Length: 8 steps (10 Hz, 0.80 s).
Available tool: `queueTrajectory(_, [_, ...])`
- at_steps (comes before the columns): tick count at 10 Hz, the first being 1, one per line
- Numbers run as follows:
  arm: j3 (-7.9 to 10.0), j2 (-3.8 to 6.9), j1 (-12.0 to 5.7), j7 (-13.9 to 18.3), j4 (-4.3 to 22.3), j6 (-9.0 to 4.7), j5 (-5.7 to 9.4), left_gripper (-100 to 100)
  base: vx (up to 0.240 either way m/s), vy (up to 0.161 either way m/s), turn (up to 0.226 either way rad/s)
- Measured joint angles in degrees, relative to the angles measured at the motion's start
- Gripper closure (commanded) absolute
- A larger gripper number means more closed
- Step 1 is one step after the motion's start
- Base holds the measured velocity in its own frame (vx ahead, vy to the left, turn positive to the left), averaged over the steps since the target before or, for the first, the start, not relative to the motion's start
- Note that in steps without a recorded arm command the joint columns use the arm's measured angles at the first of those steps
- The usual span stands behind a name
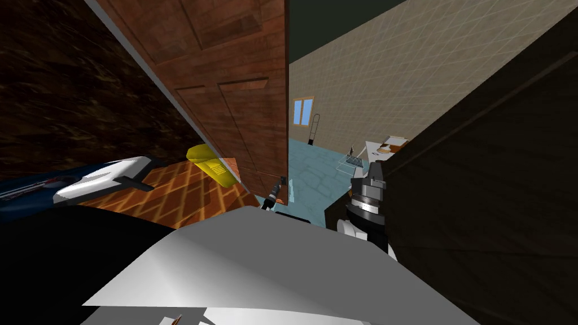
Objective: Push the door open
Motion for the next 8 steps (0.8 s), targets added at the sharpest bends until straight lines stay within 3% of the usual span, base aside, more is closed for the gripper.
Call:
queueTrajectory(2, [0.29,-0.52,-0.15,-0.2,0.4,-0.46,0.1,-100,0.159,-0.027,-0.008])
queueTrajectory(3, [0.27,-0.58,-0.13,-0.2,0.4,-0.6,0.09,100,-0.019,0.0,0.0])
queueTrajectory(8, [0.23,-0.54,-0.07,-0.2,0.5,-0.31,0.05,100,-0.016,0.003,-0.004])
